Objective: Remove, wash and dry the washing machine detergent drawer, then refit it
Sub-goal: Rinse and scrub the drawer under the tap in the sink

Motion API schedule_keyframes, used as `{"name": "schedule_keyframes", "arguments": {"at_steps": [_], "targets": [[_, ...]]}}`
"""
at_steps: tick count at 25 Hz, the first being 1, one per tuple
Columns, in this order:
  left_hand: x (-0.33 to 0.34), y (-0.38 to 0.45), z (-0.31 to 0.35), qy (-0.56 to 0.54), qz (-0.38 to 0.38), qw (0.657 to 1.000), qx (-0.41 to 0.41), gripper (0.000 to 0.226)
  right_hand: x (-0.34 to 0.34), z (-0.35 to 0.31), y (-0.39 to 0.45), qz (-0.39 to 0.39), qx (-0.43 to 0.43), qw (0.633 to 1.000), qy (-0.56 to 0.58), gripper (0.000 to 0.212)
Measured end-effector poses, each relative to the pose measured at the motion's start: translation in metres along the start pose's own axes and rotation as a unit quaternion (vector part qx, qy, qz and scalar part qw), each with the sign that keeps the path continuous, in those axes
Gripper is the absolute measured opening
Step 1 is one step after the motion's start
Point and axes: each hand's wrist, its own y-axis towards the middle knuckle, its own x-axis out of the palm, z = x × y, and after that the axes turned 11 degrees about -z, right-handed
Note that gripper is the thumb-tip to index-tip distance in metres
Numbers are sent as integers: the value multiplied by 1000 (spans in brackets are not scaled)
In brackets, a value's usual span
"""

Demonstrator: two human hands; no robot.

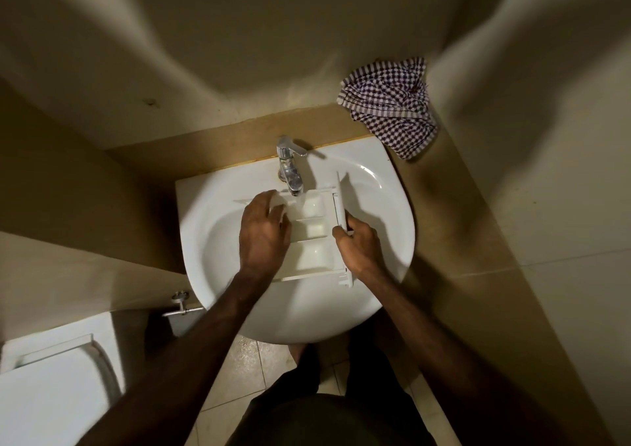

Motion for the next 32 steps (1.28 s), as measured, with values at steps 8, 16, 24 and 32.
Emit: {"name": "schedule_keyframes", "arguments": {"at_steps": [8,16,24,32], "targets": [[11,1,6,-9,-170,984,56,35,23,5,-1,29,-6,999,-23,75],[-6,18,-11,93,-218,971,29,47,24,11,-1,30,-22,999,5,73],[2,4,-2,-68,-176,976,105,55,31,10,-1,24,-22,999,8,67],[-14,19,-17,81,-167,978,92,34,27,17,-3,23,-42,998,29,51]]}}
